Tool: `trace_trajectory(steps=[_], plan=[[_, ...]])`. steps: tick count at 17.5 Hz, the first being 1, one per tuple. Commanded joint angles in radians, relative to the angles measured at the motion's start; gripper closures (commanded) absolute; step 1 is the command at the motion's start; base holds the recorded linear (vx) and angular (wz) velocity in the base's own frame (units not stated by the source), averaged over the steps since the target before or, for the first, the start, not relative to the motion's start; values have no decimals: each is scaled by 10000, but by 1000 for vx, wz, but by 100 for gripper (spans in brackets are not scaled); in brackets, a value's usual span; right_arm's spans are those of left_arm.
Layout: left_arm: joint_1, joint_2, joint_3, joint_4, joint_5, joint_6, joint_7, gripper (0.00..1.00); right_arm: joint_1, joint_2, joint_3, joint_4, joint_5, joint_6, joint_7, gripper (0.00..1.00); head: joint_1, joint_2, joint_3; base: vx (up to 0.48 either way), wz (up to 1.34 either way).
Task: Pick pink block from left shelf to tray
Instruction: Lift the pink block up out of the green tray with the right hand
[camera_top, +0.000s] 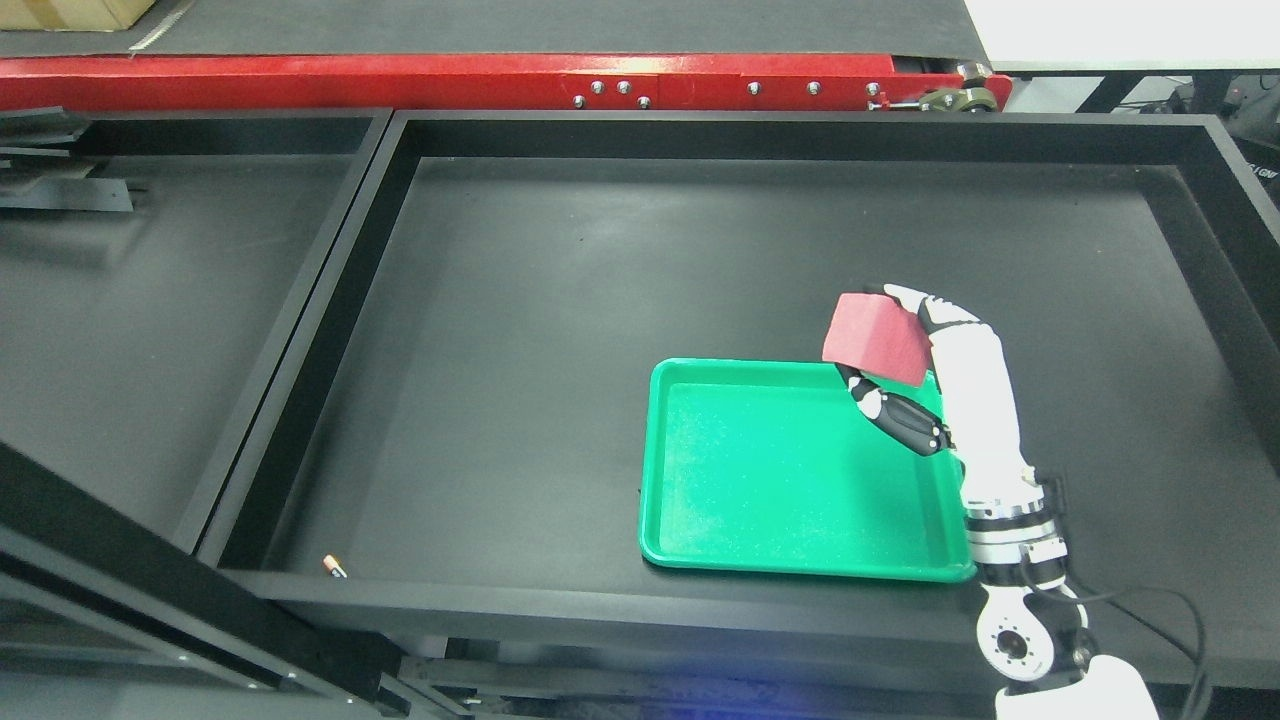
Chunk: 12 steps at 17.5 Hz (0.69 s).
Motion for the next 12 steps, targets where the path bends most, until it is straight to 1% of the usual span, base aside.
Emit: trace_trajectory(steps=[1,7,12], plan=[[200,175,0,-174,0,1,2,0,52,-175,-326,-187,-70,8,-167,95,0,0,0,-100,86],[200,175,0,-174,0,1,2,0,67,-175,-326,-187,-222,8,-167,95,0,0,0,-107,162],[200,175,0,-174,0,1,2,0,129,-175,-341,-187,-299,8,-167,95,0,0,0,-94,360]])
